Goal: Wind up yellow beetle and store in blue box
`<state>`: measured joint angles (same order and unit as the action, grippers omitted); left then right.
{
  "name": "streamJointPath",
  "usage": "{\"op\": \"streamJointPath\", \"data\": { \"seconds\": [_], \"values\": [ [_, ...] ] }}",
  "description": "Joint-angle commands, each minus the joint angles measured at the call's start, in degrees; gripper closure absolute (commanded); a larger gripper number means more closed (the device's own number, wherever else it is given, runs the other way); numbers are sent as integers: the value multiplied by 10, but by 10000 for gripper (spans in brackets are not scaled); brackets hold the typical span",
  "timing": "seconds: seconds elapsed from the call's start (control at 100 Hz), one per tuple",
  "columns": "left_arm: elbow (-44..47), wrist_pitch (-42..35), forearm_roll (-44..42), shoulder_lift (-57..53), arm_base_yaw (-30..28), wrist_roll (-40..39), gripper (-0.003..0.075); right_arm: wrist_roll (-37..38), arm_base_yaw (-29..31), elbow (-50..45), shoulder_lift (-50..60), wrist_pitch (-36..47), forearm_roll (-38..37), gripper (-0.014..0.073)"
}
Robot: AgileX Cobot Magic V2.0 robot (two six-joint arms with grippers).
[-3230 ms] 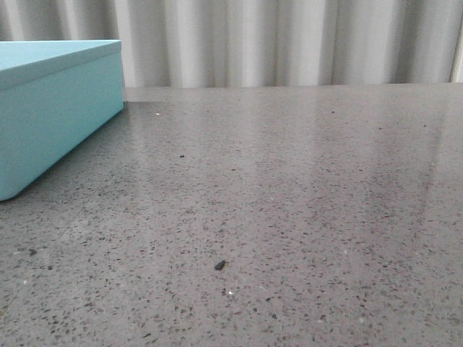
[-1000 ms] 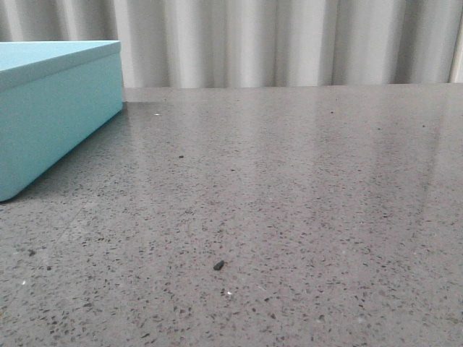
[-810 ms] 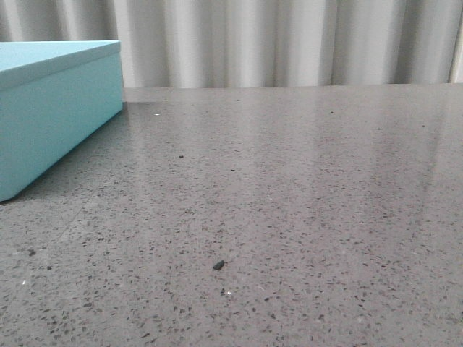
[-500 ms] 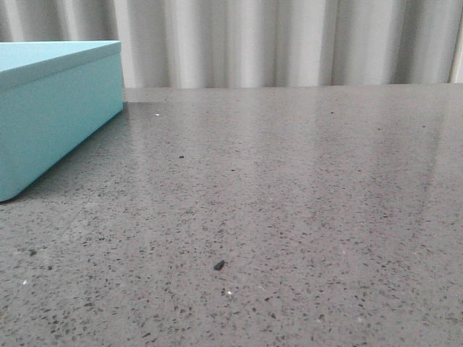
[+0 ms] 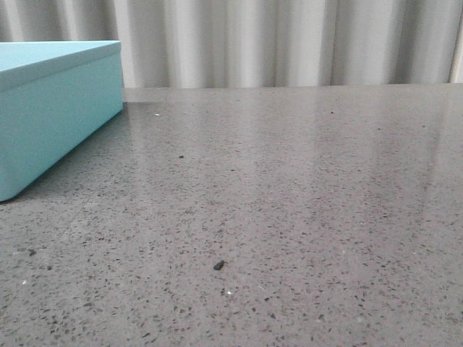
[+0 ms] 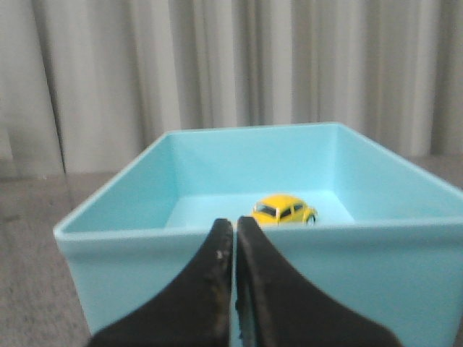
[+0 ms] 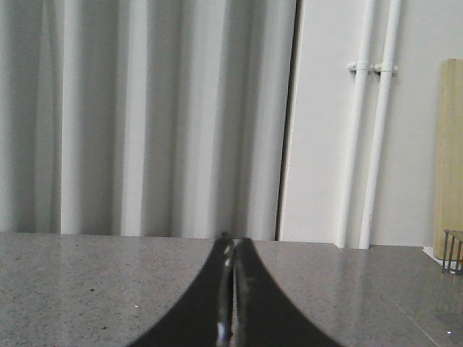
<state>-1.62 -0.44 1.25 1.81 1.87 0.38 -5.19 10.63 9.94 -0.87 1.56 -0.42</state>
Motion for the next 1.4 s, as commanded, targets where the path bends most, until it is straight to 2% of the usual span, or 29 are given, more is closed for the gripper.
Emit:
{"op": "streamJointPath", "data": {
  "seconds": [0.0, 0.04, 0.09, 0.35, 1.39],
  "values": [
    [18, -47, -5, -5, -1, -31, 741, -5, 2, 16, -5, 41, -4, 654],
    [33, -42, -5, -15, -1, -40, 741, -5, 2, 16, -5, 41, -4, 654],
    [30, 30, -5, -38, -1, -42, 741, -5, 2, 16, -5, 41, -4, 654],
    [32, 166, -7, -40, -1, -42, 741, -5, 2, 16, -6, 40, -4, 654],
    [31, 163, -6, -40, -1, -42, 741, -5, 2, 16, -6, 40, -4, 654]
  ]
}}
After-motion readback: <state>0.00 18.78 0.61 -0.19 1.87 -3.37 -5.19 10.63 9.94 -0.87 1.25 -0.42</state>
